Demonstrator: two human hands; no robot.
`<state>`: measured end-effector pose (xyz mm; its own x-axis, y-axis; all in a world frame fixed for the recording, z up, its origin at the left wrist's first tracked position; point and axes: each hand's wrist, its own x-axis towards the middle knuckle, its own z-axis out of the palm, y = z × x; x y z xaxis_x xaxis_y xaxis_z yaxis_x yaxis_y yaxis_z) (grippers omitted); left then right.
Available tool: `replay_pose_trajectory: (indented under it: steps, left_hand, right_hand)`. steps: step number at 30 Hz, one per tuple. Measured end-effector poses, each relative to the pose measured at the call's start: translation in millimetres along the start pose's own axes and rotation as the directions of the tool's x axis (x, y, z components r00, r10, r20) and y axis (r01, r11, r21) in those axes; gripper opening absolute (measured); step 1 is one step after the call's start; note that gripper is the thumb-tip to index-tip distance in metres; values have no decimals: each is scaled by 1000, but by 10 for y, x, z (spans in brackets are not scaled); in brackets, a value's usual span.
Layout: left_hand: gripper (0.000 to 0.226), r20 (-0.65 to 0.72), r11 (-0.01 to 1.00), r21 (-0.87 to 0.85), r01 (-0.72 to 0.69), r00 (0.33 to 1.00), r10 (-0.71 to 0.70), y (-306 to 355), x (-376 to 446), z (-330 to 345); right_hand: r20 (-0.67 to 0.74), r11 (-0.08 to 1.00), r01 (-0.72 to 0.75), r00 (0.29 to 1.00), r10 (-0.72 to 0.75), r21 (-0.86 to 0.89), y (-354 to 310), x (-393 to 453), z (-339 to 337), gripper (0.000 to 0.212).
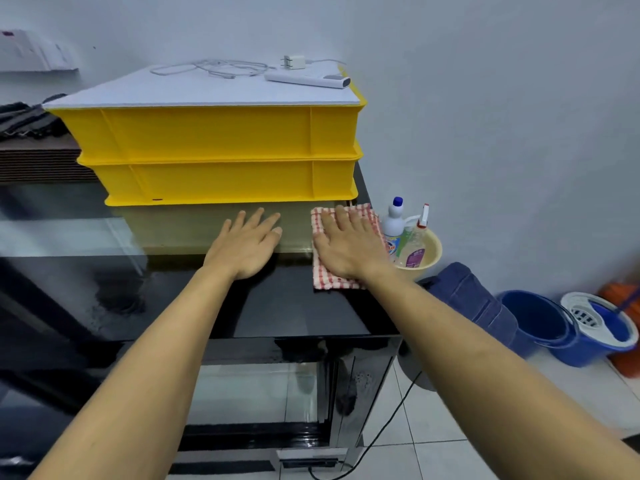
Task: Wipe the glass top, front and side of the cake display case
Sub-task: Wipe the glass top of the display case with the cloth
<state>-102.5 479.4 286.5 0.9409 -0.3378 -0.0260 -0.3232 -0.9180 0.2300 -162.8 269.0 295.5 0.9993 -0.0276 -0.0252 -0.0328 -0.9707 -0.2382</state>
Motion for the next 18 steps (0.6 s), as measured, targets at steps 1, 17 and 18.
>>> replay_pose_trajectory:
  steps: [1, 17, 18]
  left_hand:
    - [57, -3, 1000, -7, 5, 1000, -5, -2, -2, -5]
    - [53, 26, 991, -94, -94, 995, 97, -215, 42, -133]
    - [53, 35, 989, -98, -109, 993, 113, -290, 56, -151]
  right_hand:
    - [5, 1000, 23, 1000, -22, -14, -108, -18, 22, 65]
    - [22, 1000, 23, 999, -23, -8, -227, 62, 18, 64]
    - [32, 998, 65, 997, -65, -18, -354, -19, 49, 64]
